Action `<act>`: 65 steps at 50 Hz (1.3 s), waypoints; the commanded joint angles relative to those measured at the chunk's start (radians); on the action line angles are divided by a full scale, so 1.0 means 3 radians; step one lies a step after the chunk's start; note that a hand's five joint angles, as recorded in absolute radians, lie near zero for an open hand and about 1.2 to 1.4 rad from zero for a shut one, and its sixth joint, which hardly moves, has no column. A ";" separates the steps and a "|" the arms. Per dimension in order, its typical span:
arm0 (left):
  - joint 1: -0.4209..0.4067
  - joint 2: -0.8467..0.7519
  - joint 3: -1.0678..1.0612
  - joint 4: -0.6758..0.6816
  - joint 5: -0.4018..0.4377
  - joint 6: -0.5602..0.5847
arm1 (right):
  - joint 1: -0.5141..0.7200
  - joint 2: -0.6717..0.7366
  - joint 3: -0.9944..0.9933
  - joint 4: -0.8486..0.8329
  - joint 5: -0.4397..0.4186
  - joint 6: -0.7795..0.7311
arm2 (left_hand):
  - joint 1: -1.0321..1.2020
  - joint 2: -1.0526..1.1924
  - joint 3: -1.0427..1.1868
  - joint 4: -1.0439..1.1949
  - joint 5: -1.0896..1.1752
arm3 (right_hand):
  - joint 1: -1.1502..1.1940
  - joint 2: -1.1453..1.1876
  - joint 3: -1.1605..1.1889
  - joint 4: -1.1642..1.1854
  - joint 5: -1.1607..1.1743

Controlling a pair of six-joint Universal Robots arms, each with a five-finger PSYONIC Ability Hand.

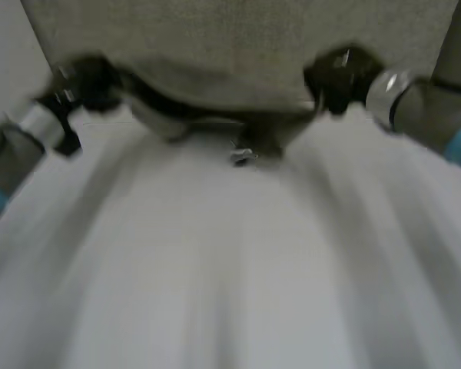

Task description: Fold the towel.

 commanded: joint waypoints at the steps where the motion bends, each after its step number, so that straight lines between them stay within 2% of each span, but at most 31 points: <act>1: 0.0158 -0.0069 -0.0953 0.0055 0.0545 0.0896 | -0.0105 -0.0277 0.1385 -0.0301 -0.0133 -0.0577 | 0.0466 0.0257 0.0223 0.0126 0.0400 | 0.0293 0.0245 0.0162 0.0200 0.0153; 2: 0.0220 -0.0064 -0.1087 0.0035 0.0581 0.1162 | -0.0120 -0.0368 0.1643 -0.0453 -0.0138 -0.0648 | 0.0466 0.0257 0.0223 0.0126 0.0400 | 0.0293 0.0245 0.0162 0.0200 0.0153; 3: 0.0220 -0.0063 -0.1088 0.0035 0.0581 0.1164 | -0.0120 -0.0369 0.1646 -0.0455 -0.0138 -0.0649 | 0.0466 0.0257 0.0223 0.0126 0.0400 | 0.0293 0.0245 0.0162 0.0200 0.0153; 5: 0.0342 -0.0028 -0.1302 -0.0001 0.0607 0.1582 | -0.0166 -0.0573 0.2093 -0.0745 -0.0138 -0.0680 | 0.0466 0.0257 0.0223 0.0126 0.0400 | 0.0293 0.0245 0.0162 0.0200 0.0153; 7: 0.0389 -0.0013 -0.1369 -0.0031 0.0602 0.1720 | -0.0186 -0.0665 0.2288 -0.0858 -0.0138 -0.0680 | 0.0466 0.0257 0.0223 0.0126 0.0400 | 0.0293 0.0245 0.0162 0.0200 0.0153; 10: 0.0399 0.0018 -0.1446 -0.0108 0.0601 0.1844 | -0.0197 -0.0798 0.2610 -0.1032 -0.0138 -0.0680 | 0.0466 0.0257 0.0223 0.0126 0.0400 | 0.0293 0.0245 0.0162 0.0200 0.0153; 15: 0.0369 0.0151 -0.1527 -0.0180 0.0591 0.1839 | -0.0212 -0.0936 0.2974 -0.1241 -0.0133 -0.0675 | 0.0466 0.0257 0.0223 0.0126 0.0400 | 0.0293 0.0245 0.0162 0.0200 0.0153; 16: 0.0343 0.0192 -0.1563 -0.0190 0.0581 0.1834 | -0.0207 -0.0977 0.3066 -0.1298 -0.0133 -0.0675 | -0.0579 -0.0788 -0.0822 -0.0919 -0.0645 | 0.0293 0.0245 0.0162 0.0200 0.0153; 17: 0.0343 0.0192 -0.1564 -0.0190 0.0581 0.1834 | -0.0207 -0.0978 0.3067 -0.1298 -0.0133 -0.0675 | -0.0589 -0.0798 -0.0833 -0.0929 -0.0656 | 0.0293 0.0245 0.0162 0.0200 0.0153; 18: 0.0297 0.0228 -0.1594 -0.0200 0.0576 0.1834 | -0.0197 -0.1013 0.3138 -0.1349 -0.0128 -0.0675 | -0.1665 -0.1874 -0.1908 -0.2005 -0.1731 | 0.0293 0.0245 0.0162 0.0200 0.0153; 19: 0.0297 0.0228 -0.1594 -0.0200 0.0576 0.1834 | -0.0197 -0.1014 0.3139 -0.1350 -0.0128 -0.0675 | -0.1676 -0.1884 -0.1919 -0.2016 -0.1742 | 0.0293 0.0245 0.0162 0.0200 0.0153; 20: 0.0231 0.0253 -0.1604 -0.0205 0.0561 0.1834 | -0.0197 -0.1044 0.3184 -0.1380 -0.0123 -0.0675 | -0.2451 -0.2659 -0.2694 -0.2791 -0.2517 | 0.0293 0.0245 0.0162 0.0200 0.0153; 21: 0.0160 0.0279 -0.1610 -0.0211 0.0540 0.1839 | -0.0197 -0.1075 0.3215 -0.1395 -0.0123 -0.0675 | -0.2837 -0.3045 -0.3080 -0.3176 -0.2903 | 0.0293 0.0245 0.0162 0.0200 0.0153; 24: 0.0067 0.0350 -0.1610 -0.0216 0.0484 0.1829 | -0.0202 -0.1105 0.3231 -0.1401 -0.0123 -0.0659 | -0.3172 -0.3381 -0.3415 -0.3512 -0.3238 | 0.0248 0.0200 0.0117 0.0155 0.0108; 26: 0.0047 0.0406 -0.1615 -0.0221 0.0433 0.1829 | -0.0207 -0.1111 0.3236 -0.1406 -0.0128 -0.0629 | -0.3251 -0.3459 -0.3494 -0.3590 -0.3317 | 0.0112 0.0064 -0.0019 0.0019 -0.0028; 27: 0.0046 0.0407 -0.1615 -0.0221 0.0433 0.1829 | -0.0212 -0.1111 0.3236 -0.1421 -0.0123 -0.0573 | -0.3251 -0.3460 -0.3495 -0.3591 -0.3318 | -0.0384 -0.0432 -0.0515 -0.0477 -0.0523; 28: 0.0031 0.0452 -0.1615 -0.0236 0.0367 0.1829 | -0.0212 -0.1111 0.3236 -0.1421 -0.0123 -0.0572 | -0.3261 -0.3470 -0.3504 -0.3601 -0.3328 | -0.0389 -0.0437 -0.0520 -0.0482 -0.0528; 29: 0.0006 0.0483 -0.1615 -0.0262 0.0306 0.1829 | -0.0212 -0.1111 0.3231 -0.1436 -0.0123 -0.0507 | -0.3271 -0.3479 -0.3514 -0.3611 -0.3337 | -0.1290 -0.1338 -0.1421 -0.1383 -0.1429; 30: 0.0006 0.0484 -0.1615 -0.0262 0.0305 0.1829 | -0.0212 -0.1111 0.3231 -0.1436 -0.0123 -0.0506 | -0.3271 -0.3480 -0.3514 -0.3611 -0.3337 | -0.1299 -0.1347 -0.1430 -0.1392 -0.1438; 31: -0.0020 0.0509 -0.1610 -0.0287 0.0239 0.1824 | -0.0212 -0.1111 0.3231 -0.1441 -0.0123 -0.0460 | -0.3281 -0.3489 -0.3524 -0.3621 -0.3347 | -0.2016 -0.2064 -0.2147 -0.2109 -0.2155; 32: -0.0045 0.0535 -0.1599 -0.0292 0.0183 0.1819 | -0.0207 -0.1111 0.3236 -0.1442 -0.0123 -0.0424 | -0.3271 -0.3480 -0.3514 -0.3611 -0.3338 | -0.2323 -0.2371 -0.2454 -0.2416 -0.2463; 35: -0.0096 0.0652 -0.1584 -0.0293 0.0055 0.1733 | -0.0202 -0.1111 0.3241 -0.1462 -0.0123 -0.0378 | -0.3271 -0.3480 -0.3514 -0.3611 -0.3337 | -0.2541 -0.2589 -0.2672 -0.2634 -0.2680; 41: -0.0127 0.0770 -0.1553 -0.0262 -0.0155 0.1420 | -0.0202 -0.1111 0.3256 -0.1580 -0.0077 -0.0271 | -0.3232 -0.3440 -0.3475 -0.3572 -0.3298 | -0.2512 -0.2560 -0.2643 -0.2605 -0.2652; 43: -0.0127 0.0770 -0.1538 -0.0241 -0.0323 0.1140 | -0.0202 -0.1116 0.3292 -0.1646 -0.0051 -0.0245 | -0.3242 -0.3450 -0.3485 -0.3581 -0.3308 | -0.2483 -0.2531 -0.2614 -0.2576 -0.2623; 46: -0.0132 0.0729 -0.1533 -0.0231 -0.0426 0.1001 | -0.0192 -0.1116 0.3323 -0.1661 -0.0051 -0.0245 | -0.3242 -0.3450 -0.3485 -0.3581 -0.3308 | -0.2483 -0.2531 -0.2614 -0.2576 -0.2623; 50: -0.0183 0.0541 -0.1518 -0.0185 -0.0757 0.0725 | -0.0161 -0.1111 0.3353 -0.1667 -0.0051 -0.0245 | -0.3242 -0.3450 -0.3485 -0.3581 -0.3308 | -0.2483 -0.2531 -0.2614 -0.2576 -0.2623; 57: -0.0275 0.0208 -0.1512 -0.0098 -0.1248 0.0704 | -0.0151 -0.1090 0.3430 -0.1707 -0.0051 -0.0276 | -0.3251 -0.3460 -0.3495 -0.3591 -0.3318 | -0.2473 -0.2521 -0.2604 -0.2566 -0.2613; 65: -0.0281 0.0064 -0.1466 0.0086 -0.1582 0.0720 | -0.0156 -0.1085 0.3522 -0.1840 -0.0046 -0.0271 | -0.3251 -0.3460 -0.3495 -0.3591 -0.3318 | -0.2424 -0.2472 -0.2555 -0.2517 -0.2564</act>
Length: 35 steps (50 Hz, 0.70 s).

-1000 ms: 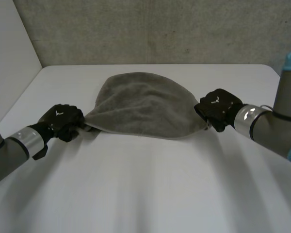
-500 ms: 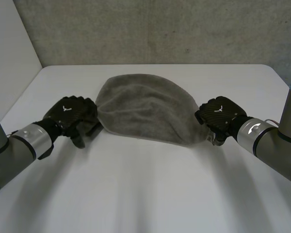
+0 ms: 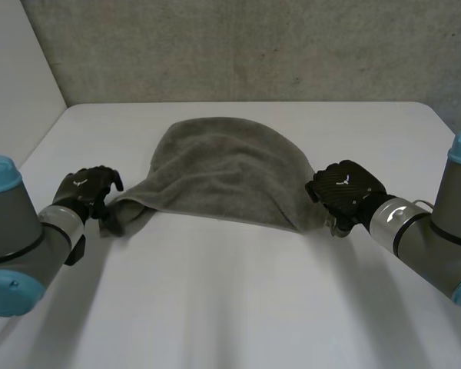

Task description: Fold the towel.

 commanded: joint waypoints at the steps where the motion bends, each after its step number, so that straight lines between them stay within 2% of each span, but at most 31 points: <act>1: -0.0004 -0.0150 0.0043 0.0203 -0.0297 0.0033 | -0.0006 0.0006 0.0071 -0.0106 0.0003 0.0006 | -0.0159 -0.0162 -0.0213 -0.0203 -0.0046 | -0.0059 -0.0103 -0.0048 -0.0034 0.0045; 7: 0.0001 -0.0268 0.0119 0.0239 -0.0308 0.0033 | -0.0036 0.0006 0.0132 -0.0122 0.0018 0.0037 | 0.0143 0.0140 0.0088 0.0099 0.0256 | -0.0254 -0.0297 -0.0243 -0.0229 -0.0150; 8: 0.0001 -0.0313 0.0145 0.0234 -0.0308 0.0033 | -0.0036 0.0006 0.0147 -0.0127 0.0008 0.0037 | 0.0590 0.0587 0.0536 0.0546 0.0703 | -0.0362 -0.0405 -0.0351 -0.0336 -0.0257; 9: 0.0001 -0.0314 0.0145 0.0234 -0.0308 0.0033 | -0.0036 0.0006 0.0147 -0.0127 0.0008 0.0037 | 0.0595 0.0592 0.0540 0.0550 0.0708 | -0.0363 -0.0406 -0.0352 -0.0337 -0.0258; 10: 0.0006 -0.0359 0.0170 0.0234 -0.0308 0.0038 | -0.0036 0.0001 0.0162 -0.0132 -0.0017 0.0032 | 0.1070 0.1066 0.1015 0.1025 0.1183 | -0.0460 -0.0503 -0.0449 -0.0434 -0.0355; 11: 0.0006 -0.0360 0.0171 0.0234 -0.0308 0.0038 | -0.0036 0.0001 0.0193 -0.0157 -0.0048 0.0001 | 0.1074 0.1071 0.1020 0.1030 0.1187 | -0.0461 -0.0504 -0.0450 -0.0435 -0.0356; 13: 0.0001 -0.0421 0.0211 0.0229 -0.0298 0.0033 | -0.0041 0.0006 0.0224 -0.0218 -0.0079 -0.0029 | 0.2088 0.2084 0.2033 0.2043 0.2201 | -0.0451 -0.0494 -0.0440 -0.0425 -0.0346; 16: 0.0001 -0.0452 0.0247 0.0234 -0.0297 0.0033 | -0.0052 0.0016 0.0280 -0.0392 -0.0160 -0.0040 | 0.2492 0.2489 0.2437 0.2447 0.2605 | -0.0334 -0.0377 -0.0323 -0.0308 -0.0229; 25: 0.0036 -0.0467 0.0288 0.0223 -0.0282 0.0027 | -0.0057 0.0119 0.0382 -0.0746 -0.0243 -0.0096 | 0.2787 0.2784 0.2732 0.2743 0.2900 | -0.0138 -0.0181 -0.0127 -0.0112 -0.0033; 28: 0.0052 -0.0467 0.0288 0.0223 -0.0277 0.0033 | -0.0057 0.0190 0.0444 -0.0940 -0.0273 -0.0239 | 0.2884 0.2881 0.2829 0.2840 0.2997 | -0.0059 -0.0103 -0.0048 -0.0034 0.0045; 32: 0.0052 -0.0467 0.0288 0.0218 -0.0277 0.0033 | -0.0057 0.0267 0.0551 -0.1200 -0.0268 -0.0540 | 0.3557 0.3554 0.3502 0.3512 0.3670 | -0.0020 -0.0063 -0.0009 0.0005 0.0084; 35: 0.0052 -0.0467 0.0283 0.0218 -0.0277 0.0033 | -0.0057 0.0318 0.0592 -0.1343 -0.0268 -0.0694 | 0.3559 0.3556 0.3504 0.3514 0.3672 | 0.0019 -0.0024 0.0030 0.0044 0.0124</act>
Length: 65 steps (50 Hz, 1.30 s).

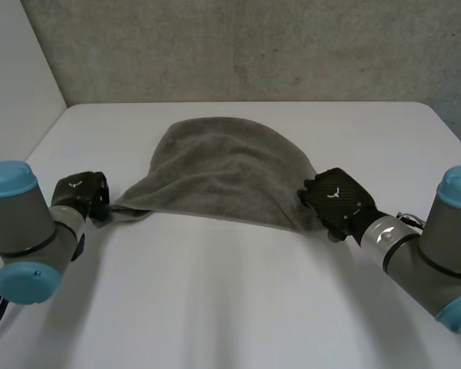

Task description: Fold the towel.

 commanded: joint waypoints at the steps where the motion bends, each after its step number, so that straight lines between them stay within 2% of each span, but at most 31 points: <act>1: 0.0003 0.0002 -0.0002 -0.0002 0.0000 0.0001 | 0.0000 0.0112 0.0119 -0.0336 0.0004 -0.0375 | 0.0492 0.0306 0.0294 0.0224 0.0402 | 0.0102 0.0132 0.0104 0.0112 0.0070; 8: 0.0008 0.0028 -0.0002 -0.0007 0.0000 0.0001 | -0.0005 0.0240 0.0114 -0.0514 0.0014 -0.0513 | 0.0492 0.0306 0.0294 0.0224 0.0402 | 0.0209 0.0239 0.0212 0.0219 0.0177; 25: 0.0054 0.0043 0.0013 -0.0012 0.0000 -0.0004 | -0.0087 0.0393 -0.0004 -0.0525 0.0045 -0.0605 | 0.0492 0.0306 0.0294 0.0224 0.0402 | 0.0474 0.0504 0.0476 0.0484 0.0441; 28: 0.0054 0.0043 0.0013 -0.0012 0.0000 -0.0004 | -0.0087 0.0450 -0.0024 -0.0566 0.0050 -0.0605 | 0.0492 0.0306 0.0294 0.0224 0.0402 | 0.0826 0.0856 0.0828 0.0836 0.0794; 30: 0.0054 0.0043 0.0013 -0.0012 0.0006 -0.0004 | -0.0087 0.0490 -0.0029 -0.0632 0.0055 -0.0600 | 0.0492 0.0306 0.0294 0.0224 0.0402 | 0.1760 0.1790 0.1762 0.1770 0.1728; 31: 0.0054 0.0043 0.0013 -0.0012 0.0011 -0.0004 | -0.0087 0.0490 -0.0029 -0.0632 0.0055 -0.0600 | 0.0492 0.0306 0.0294 0.0224 0.0402 | 0.1765 0.1795 0.1768 0.1775 0.1733; 32: 0.0054 0.0043 0.0013 -0.0017 0.0016 -0.0004 | -0.0087 0.0495 -0.0029 -0.0673 0.0076 -0.0590 | 0.0492 0.0306 0.0294 0.0224 0.0402 | 0.2434 0.2464 0.2436 0.2444 0.2402; 33: 0.0054 0.0043 0.0013 -0.0017 0.0016 -0.0004 | -0.0087 0.0496 -0.0029 -0.0673 0.0076 -0.0590 | 0.0492 0.0306 0.0294 0.0224 0.0402 | 0.2441 0.2471 0.2443 0.2451 0.2408; 34: 0.0054 0.0048 0.0018 -0.0022 0.0021 -0.0004 | -0.0087 0.0485 -0.0034 -0.0703 0.0096 -0.0555 | 0.0492 0.0306 0.0294 0.0224 0.0402 | 0.2738 0.2768 0.2740 0.2748 0.2705; 39: 0.0054 0.0197 0.0080 -0.0068 0.0138 0.0001 | -0.0067 0.0296 -0.0091 -0.0724 0.0239 -0.0467 | 0.0492 0.0306 0.0294 0.0224 0.0402 | 0.2741 0.2771 0.2743 0.2751 0.2708; 41: 0.0054 0.0304 0.0121 -0.0104 0.0215 0.0001 | -0.0051 -0.0065 -0.0182 -0.0648 0.0361 -0.0264 | 0.0492 0.0306 0.0294 0.0224 0.0402 | 0.2741 0.2771 0.2743 0.2751 0.2708; 44: 0.0059 0.0514 0.0233 -0.0196 0.0384 -0.0004 | -0.0051 -0.0292 -0.0259 -0.0581 0.0413 -0.0074 | 0.0492 0.0306 0.0294 0.0224 0.0402 | 0.2741 0.2771 0.2743 0.2751 0.2708; 46: 0.0044 0.0768 0.0416 -0.0338 0.0465 -0.0014 | -0.0087 -0.0720 -0.0539 -0.0230 0.0490 0.0379 | 0.0492 0.0306 0.0294 0.0224 0.0402 | 0.2741 0.2771 0.2743 0.2751 0.2708; 47: 0.0044 0.0769 0.0417 -0.0339 0.0466 -0.0014 | -0.0087 -0.0721 -0.0541 -0.0228 0.0490 0.0381 | 0.0492 0.0306 0.0294 0.0224 0.0402 | 0.2741 0.2771 0.2743 0.2751 0.2708; 49: 0.0034 0.0907 0.0509 -0.0421 0.0481 -0.0014 | -0.0143 -0.1037 -0.0998 0.0357 0.0465 0.0753 | 0.0492 0.0306 0.0294 0.0224 0.0402 | 0.2741 0.2771 0.2743 0.2751 0.2708; 50: 0.0019 0.1080 0.0631 -0.0522 0.0486 -0.0014 | -0.0143 -0.1038 -0.1001 0.0360 0.0464 0.0755 | 0.0492 0.0306 0.0294 0.0224 0.0402 | 0.2741 0.2771 0.2743 0.2751 0.2708; 51: 0.0013 0.1243 0.0758 -0.0625 0.0486 -0.0009 | -0.0229 -0.1135 -0.1259 0.0669 0.0454 0.0876 | 0.0492 0.0306 0.0294 0.0224 0.0402 | 0.2741 0.2771 0.2743 0.2751 0.2708; 52: 0.0013 0.1245 0.0760 -0.0626 0.0486 -0.0009 | -0.0230 -0.1136 -0.1262 0.0672 0.0454 0.0877 | 0.0492 0.0306 0.0294 0.0224 0.0402 | 0.2741 0.2771 0.2743 0.2751 0.2708; 54: -0.0002 0.1515 0.1055 -0.0854 0.0491 -0.0009 | -0.0414 -0.1212 -0.1806 0.1323 0.0454 0.0954 | 0.0492 0.0306 0.0294 0.0224 0.0402 | 0.2741 0.2771 0.2743 0.2751 0.2708; 55: -0.0002 0.1516 0.1056 -0.0856 0.0491 -0.0009 | -0.0414 -0.1212 -0.1809 0.1326 0.0454 0.0954 | 0.0492 0.0306 0.0294 0.0224 0.0402 | 0.2741 0.2771 0.2743 0.2751 0.2708; 57: 0.0003 0.1634 0.1199 -0.0978 0.0491 -0.0009 | -0.0486 -0.1187 -0.2394 0.1937 0.0449 0.0949 | 0.0492 0.0306 0.0294 0.0224 0.0402 | 0.2741 0.2771 0.2743 0.2751 0.2708; 58: 0.0008 0.1725 0.1331 -0.1085 0.0496 -0.0009 | -0.0486 -0.1187 -0.2397 0.1940 0.0449 0.0949 | 0.0492 0.0306 0.0294 0.0224 0.0402 | 0.2741 0.2771 0.2743 0.2751 0.2708; 60: 0.0003 0.1781 0.1484 -0.1217 0.0496 -0.0009 | -0.0511 -0.1039 -0.2900 0.2489 0.0424 0.0898 | 0.0492 0.0306 0.0294 0.0224 0.0402 | 0.2741 0.2771 0.2743 0.2751 0.2708; 61: 0.0003 0.1782 0.1607 -0.1305 0.0496 -0.0004 | -0.0512 -0.1038 -0.2903 0.2492 0.0424 0.0898 | 0.0492 0.0306 0.0294 0.0224 0.0402 | 0.2741 0.2771 0.2743 0.2751 0.2708; 62: 0.0003 0.1782 0.1609 -0.1306 0.0496 -0.0004 | -0.0517 -0.0887 -0.3131 0.2725 0.0424 0.0827 | 0.0492 0.0306 0.0294 0.0224 0.0402 | 0.2741 0.2771 0.2743 0.2751 0.2708; 63: 0.0003 0.1762 0.1710 -0.1387 0.0496 0.0001 | -0.0517 -0.0885 -0.3133 0.2727 0.0424 0.0826 | 0.0492 0.0306 0.0294 0.0224 0.0402 | 0.2741 0.2771 0.2743 0.2751 0.2708; 65: 0.0018 0.1721 0.1793 -0.1459 0.0496 0.0001 | -0.0486 -0.0534 -0.3540 0.3099 0.0459 0.0577 | 0.0492 0.0306 0.0294 0.0224 0.0402 | 0.2741 0.2771 0.2743 0.2751 0.2708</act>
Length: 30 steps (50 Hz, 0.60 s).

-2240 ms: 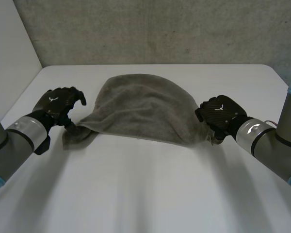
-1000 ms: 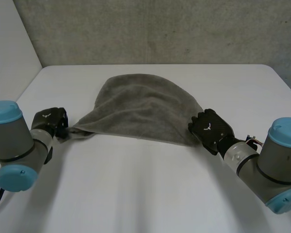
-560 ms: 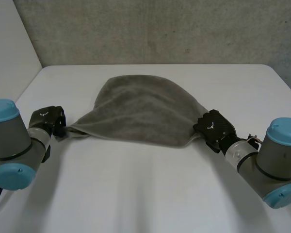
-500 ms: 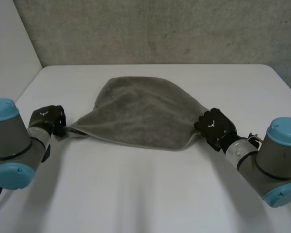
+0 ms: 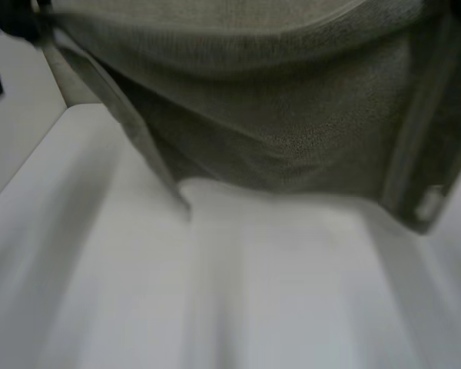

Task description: Fold the towel.

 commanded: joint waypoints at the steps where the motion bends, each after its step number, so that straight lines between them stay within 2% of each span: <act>1: 0.0031 -0.0133 0.0452 -0.0370 -0.0004 0.0008 | 0.0024 0.0741 -0.1027 0.0982 0.0066 -0.0487 | 0.0481 0.0228 0.0199 0.0113 0.0345 | 0.0244 0.0290 0.0205 0.0184 0.0218; 5: 0.0041 -0.0482 0.0601 -0.0509 -0.0004 0.0034 | 0.0141 0.1098 -0.1267 0.1090 0.0117 -0.0692 | 0.0481 0.0228 0.0199 0.0113 0.0345 | 0.0244 0.0290 0.0205 0.0184 0.0218; 9: 0.0011 -0.1002 0.0779 -0.0631 -0.0014 0.0258 | 0.0447 0.1590 -0.1528 0.1049 0.0362 -0.0774 | 0.0481 0.0228 0.0199 0.0113 0.0345 | 0.0244 0.0290 0.0205 0.0184 0.0218; 12: -0.0030 -0.1385 0.0922 -0.0631 -0.0029 0.0437 | 0.0520 0.1729 -0.1652 0.0993 0.0450 -0.0780 | 0.0481 0.0228 0.0199 0.0113 0.0345 | 0.0244 0.0290 0.0205 0.0184 0.0218; 14: -0.0045 -0.1554 0.1019 -0.0626 -0.0029 0.0509 | 0.0627 0.2019 -0.1937 0.0734 0.0562 -0.0759 | 0.0481 0.0228 0.0199 0.0113 0.0345 | 0.0244 0.0290 0.0205 0.0184 0.0218; 15: -0.0051 -0.1692 0.1122 -0.0616 -0.0029 0.0570 | 0.0627 0.2021 -0.1938 0.0732 0.0563 -0.0759 | 0.0481 0.0228 0.0199 0.0113 0.0345 | 0.0244 0.0290 0.0205 0.0184 0.0218; 17: -0.0061 -0.1825 0.1249 -0.0576 -0.0029 0.0621 | 0.0734 0.2260 -0.2254 0.0325 0.0644 -0.0749 | 0.0481 0.0228 0.0199 0.0113 0.0345 | 0.0244 0.0290 0.0205 0.0184 0.0218; 23: -0.0061 -0.2128 0.1980 -0.0239 -0.0080 0.0693 | 0.0816 0.2440 -0.2659 -0.0342 0.0869 -0.0744 | 0.0481 0.0228 0.0199 0.0113 0.0345 | 0.0244 0.0290 0.0205 0.0184 0.0218; 26: -0.0061 -0.2113 0.2297 -0.0085 -0.0192 0.0683 | 0.0826 0.2409 -0.2873 -0.0764 0.0991 -0.0734 | 0.0481 0.0228 0.0199 0.0113 0.0345 | 0.0244 0.0290 0.0205 0.0184 0.0218; 30: -0.0061 -0.2047 0.2529 0.0064 -0.0321 0.0673 | 0.0832 0.2241 -0.2961 -0.1001 0.1018 -0.0606 | 0.0481 0.0228 0.0199 0.0113 0.0345 | 0.0244 0.0290 0.0205 0.0184 0.0218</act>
